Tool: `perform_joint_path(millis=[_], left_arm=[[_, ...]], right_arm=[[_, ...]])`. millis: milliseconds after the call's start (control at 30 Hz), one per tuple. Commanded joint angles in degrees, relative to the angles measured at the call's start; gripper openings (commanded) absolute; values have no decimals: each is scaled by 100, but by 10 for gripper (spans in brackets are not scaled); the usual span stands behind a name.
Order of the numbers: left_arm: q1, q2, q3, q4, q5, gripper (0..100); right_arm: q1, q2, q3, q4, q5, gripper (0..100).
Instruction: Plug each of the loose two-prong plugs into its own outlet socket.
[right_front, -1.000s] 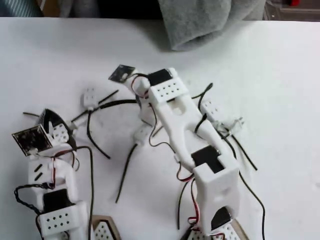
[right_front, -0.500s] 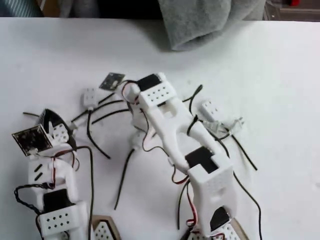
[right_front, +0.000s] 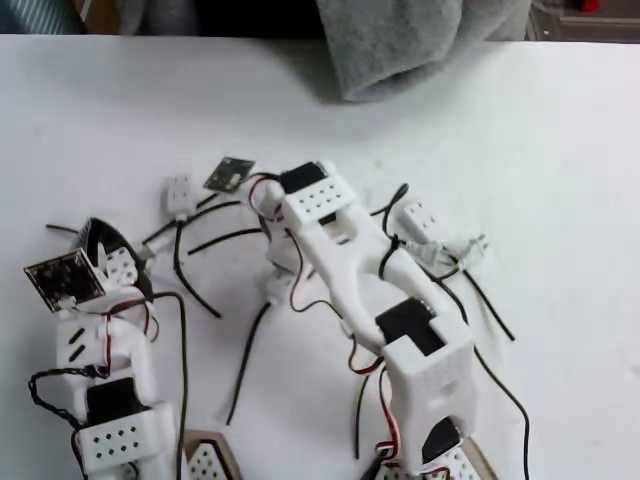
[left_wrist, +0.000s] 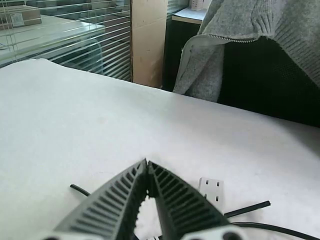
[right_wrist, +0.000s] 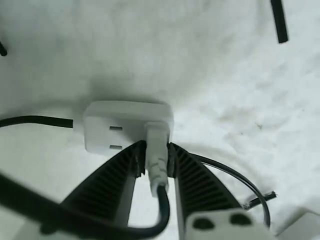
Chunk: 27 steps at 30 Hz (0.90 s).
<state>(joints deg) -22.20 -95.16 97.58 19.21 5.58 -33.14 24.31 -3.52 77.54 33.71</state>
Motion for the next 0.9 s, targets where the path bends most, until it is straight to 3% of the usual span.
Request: perform_joint_path(millis=[0,167,400,533,700,867], left_arm=[[-48,-75,-35,-18,53,24],[-48,-75,-35,-18,44,24],[-48,-75,-35,-26,44,24],[-48,-75,-35,-26,44,24],[-48,-75,-35,-18,44,24],[-48,-75,-35,-18,44,24]], right_arm=[[40,13,114,-13,26,19],[31,-171,-158,286,-229,53],[-57,-426,-1433,1305,-1213,257],[-321,-382,-1855,1789,-1679,325],[-769,-382,-1855,1815,-2391,353],[-857,-374,-1846,1437,-3675,352]])
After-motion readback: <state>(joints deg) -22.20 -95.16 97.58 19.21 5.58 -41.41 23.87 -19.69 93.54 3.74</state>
